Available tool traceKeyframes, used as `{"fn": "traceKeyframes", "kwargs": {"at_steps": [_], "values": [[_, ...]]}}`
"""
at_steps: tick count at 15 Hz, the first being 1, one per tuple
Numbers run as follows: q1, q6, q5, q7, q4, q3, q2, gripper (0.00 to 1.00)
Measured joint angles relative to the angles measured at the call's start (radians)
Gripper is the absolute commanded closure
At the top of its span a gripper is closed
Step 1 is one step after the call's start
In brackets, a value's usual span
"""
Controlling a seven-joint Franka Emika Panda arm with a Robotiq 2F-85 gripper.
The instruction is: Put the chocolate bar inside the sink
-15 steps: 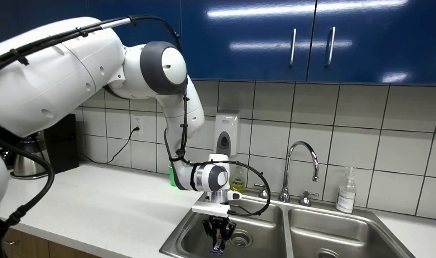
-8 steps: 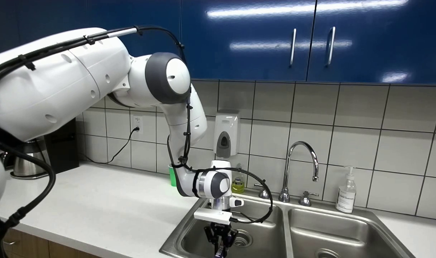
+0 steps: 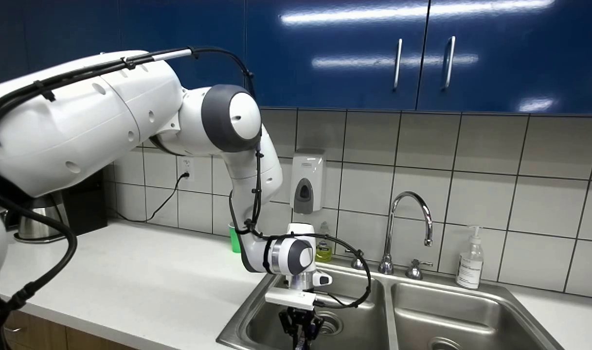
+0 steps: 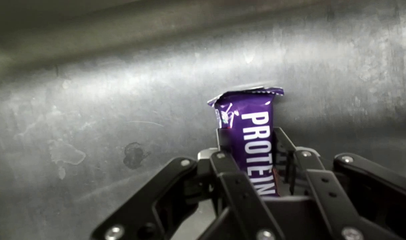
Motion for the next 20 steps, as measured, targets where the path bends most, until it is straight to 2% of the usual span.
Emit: {"fn": "traceKeyframes", "kwargs": {"at_steps": [4,5,11,20], "values": [[0.000,-0.001,0.000,0.000,0.026,0.000,0.026,0.90],[0.000,-0.001,0.000,0.000,0.031,0.000,0.032,0.46],[0.000,-0.008,0.000,0.000,0.047,0.002,0.048,0.02],[0.003,-0.008,0.000,0.000,0.048,0.002,0.016,0.00]]}}
